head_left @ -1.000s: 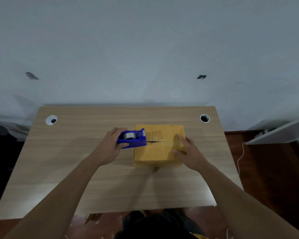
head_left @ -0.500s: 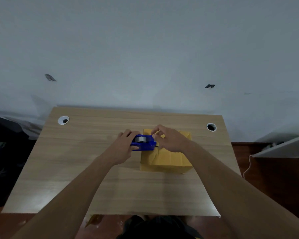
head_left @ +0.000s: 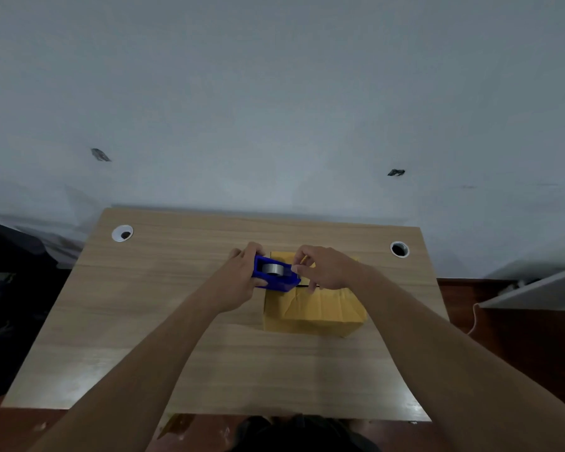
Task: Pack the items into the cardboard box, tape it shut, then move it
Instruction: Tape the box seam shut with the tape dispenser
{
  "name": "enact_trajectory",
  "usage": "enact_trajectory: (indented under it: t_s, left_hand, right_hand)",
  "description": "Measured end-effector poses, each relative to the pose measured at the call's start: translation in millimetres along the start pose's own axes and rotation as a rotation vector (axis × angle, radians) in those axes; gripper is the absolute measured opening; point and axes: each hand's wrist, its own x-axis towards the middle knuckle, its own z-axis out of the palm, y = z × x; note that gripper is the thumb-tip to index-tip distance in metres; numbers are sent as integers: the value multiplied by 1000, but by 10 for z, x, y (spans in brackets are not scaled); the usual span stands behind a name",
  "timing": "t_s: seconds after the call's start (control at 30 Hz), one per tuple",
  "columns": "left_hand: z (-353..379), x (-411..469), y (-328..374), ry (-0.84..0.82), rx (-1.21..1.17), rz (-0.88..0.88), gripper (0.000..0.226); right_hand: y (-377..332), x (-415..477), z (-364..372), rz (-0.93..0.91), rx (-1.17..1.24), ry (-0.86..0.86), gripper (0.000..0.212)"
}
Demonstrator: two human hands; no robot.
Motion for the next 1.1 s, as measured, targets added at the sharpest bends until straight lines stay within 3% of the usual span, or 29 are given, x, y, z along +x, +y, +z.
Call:
enact_trajectory:
  t_s: [0.27, 0.53, 0.83, 1.1]
  left_hand:
    - [-33, 121, 175, 11, -15, 14, 44]
    - [-43, 216, 300, -5, 18, 39, 48]
    - [-62, 227, 235, 8, -29, 8, 46]
    - [-56, 134, 76, 0, -58, 43, 54]
  right_hand:
    - [186, -6, -82, 28, 127, -77, 26]
    - [327, 3, -244, 16, 4, -149, 27]
    - [880, -163, -492, 145, 5, -127, 35]
    - [1516, -368, -623, 299, -37, -118, 26]
